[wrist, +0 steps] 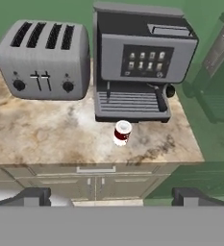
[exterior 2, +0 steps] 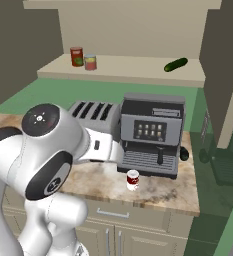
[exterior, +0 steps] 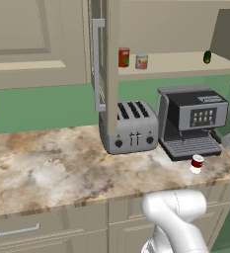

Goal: Pick the cans from the counter and place them in their designated side in the cabinet.

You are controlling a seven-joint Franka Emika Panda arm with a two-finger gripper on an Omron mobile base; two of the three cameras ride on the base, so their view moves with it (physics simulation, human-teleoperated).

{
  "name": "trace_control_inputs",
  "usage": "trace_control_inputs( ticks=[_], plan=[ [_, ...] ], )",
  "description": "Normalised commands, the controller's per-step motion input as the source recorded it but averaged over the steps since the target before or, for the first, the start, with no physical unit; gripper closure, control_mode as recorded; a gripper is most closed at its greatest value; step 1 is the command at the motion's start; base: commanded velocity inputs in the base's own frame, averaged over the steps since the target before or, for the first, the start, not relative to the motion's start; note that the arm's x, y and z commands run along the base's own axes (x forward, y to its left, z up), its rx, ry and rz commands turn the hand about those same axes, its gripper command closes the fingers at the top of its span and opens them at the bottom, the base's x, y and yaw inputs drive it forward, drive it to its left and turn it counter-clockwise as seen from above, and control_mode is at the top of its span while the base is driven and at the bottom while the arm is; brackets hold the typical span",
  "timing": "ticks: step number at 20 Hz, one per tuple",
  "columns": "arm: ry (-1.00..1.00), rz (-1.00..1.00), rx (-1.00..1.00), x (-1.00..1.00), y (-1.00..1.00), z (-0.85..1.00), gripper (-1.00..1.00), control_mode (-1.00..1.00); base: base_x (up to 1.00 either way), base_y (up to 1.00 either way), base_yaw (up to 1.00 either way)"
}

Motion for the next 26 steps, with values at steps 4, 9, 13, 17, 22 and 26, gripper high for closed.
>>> trace_control_inputs(
  ticks=[4,9,13,17,22,26],
  plan=[
    [0.01,0.0,0.0,0.0,0.0,-0.03,-1.0,-1.0,0.0,0.0,0.0],
    [0.04,0.0,0.0,0.0,0.0,-0.11,-1.0,-1.0,0.0,0.0,0.0],
    [0.03,0.0,0.0,0.0,0.01,-0.16,-1.0,-1.0,0.0,0.0,0.0],
    [0.0,0.0,0.0,0.0,0.03,-0.09,-1.0,-1.0,0.0,0.0,0.0],
    [0.0,0.0,0.0,0.03,0.0,-0.05,-1.0,-1.0,0.0,0.0,0.0],
    [0.0,0.0,0.0,0.03,0.0,-0.04,-1.0,-1.0,0.0,0.0,0.0]
  ],
)
